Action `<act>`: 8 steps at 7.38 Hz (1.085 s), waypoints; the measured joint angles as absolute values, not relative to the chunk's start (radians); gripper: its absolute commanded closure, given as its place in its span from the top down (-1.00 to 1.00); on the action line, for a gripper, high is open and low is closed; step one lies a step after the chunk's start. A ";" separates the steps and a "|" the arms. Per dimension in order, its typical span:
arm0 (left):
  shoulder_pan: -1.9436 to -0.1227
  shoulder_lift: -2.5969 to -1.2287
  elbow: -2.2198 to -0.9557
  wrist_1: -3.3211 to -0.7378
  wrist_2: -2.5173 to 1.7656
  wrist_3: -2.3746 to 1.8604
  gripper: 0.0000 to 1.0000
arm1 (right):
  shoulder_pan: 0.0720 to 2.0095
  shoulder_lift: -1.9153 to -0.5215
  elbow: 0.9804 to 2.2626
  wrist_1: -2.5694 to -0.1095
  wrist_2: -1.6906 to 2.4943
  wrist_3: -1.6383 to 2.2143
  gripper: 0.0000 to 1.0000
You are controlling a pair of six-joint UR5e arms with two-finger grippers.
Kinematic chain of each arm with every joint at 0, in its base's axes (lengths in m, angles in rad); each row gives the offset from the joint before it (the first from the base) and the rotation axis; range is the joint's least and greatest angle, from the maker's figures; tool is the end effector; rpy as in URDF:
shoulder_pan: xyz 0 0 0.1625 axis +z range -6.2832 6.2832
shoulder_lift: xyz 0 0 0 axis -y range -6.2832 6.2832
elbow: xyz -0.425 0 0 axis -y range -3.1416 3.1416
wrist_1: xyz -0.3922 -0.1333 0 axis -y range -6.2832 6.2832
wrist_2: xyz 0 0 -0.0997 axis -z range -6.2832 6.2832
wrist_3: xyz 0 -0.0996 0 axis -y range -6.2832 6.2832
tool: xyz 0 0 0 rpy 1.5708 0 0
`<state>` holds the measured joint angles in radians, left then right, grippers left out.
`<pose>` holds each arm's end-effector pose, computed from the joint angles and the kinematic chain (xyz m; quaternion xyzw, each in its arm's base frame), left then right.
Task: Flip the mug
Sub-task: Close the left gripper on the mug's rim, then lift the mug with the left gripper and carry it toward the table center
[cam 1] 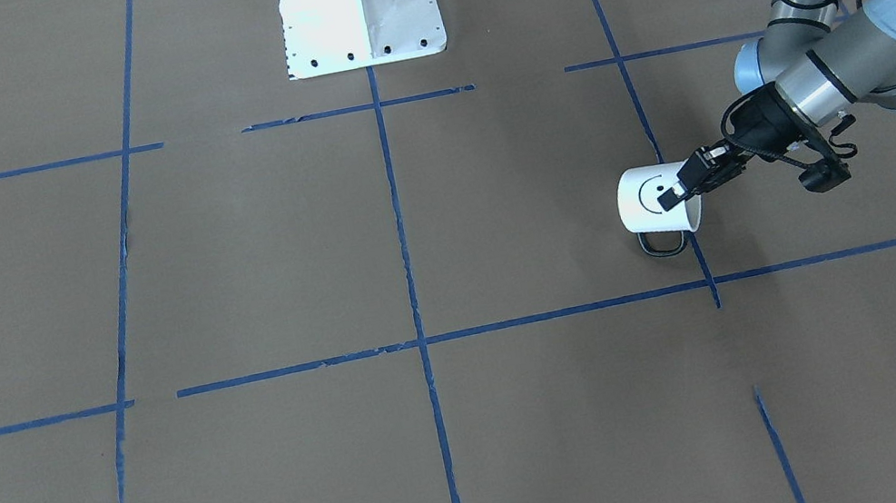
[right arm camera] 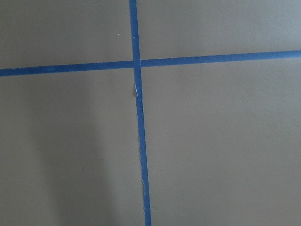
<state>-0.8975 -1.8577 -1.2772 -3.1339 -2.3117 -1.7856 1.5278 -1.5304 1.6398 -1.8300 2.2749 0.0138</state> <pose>0.3146 -0.5004 0.4741 -0.0239 0.7029 -0.1346 0.6980 0.0475 -0.4968 0.6343 -0.0800 -0.3417 0.0121 0.9363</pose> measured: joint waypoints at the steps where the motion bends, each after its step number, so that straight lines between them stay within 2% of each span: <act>1: -0.898 -1.857 -1.306 -3.134 -2.339 -1.831 -1.00 | 1.528 -1.531 1.640 -1.830 2.275 0.014 1.00; 5: -0.902 -1.861 -1.413 -3.118 -2.420 -1.914 -1.00 | 1.528 -1.530 1.640 -1.830 2.275 0.014 1.00; 8: -0.900 -1.886 -1.478 -3.048 -2.306 -1.914 -1.00 | 1.528 -1.530 1.640 -1.830 2.275 0.014 1.00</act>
<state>-0.8997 -1.8863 -1.4784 -3.0476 -2.3060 -1.9135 1.5278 -1.5297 1.6398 -1.8300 2.2749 0.0138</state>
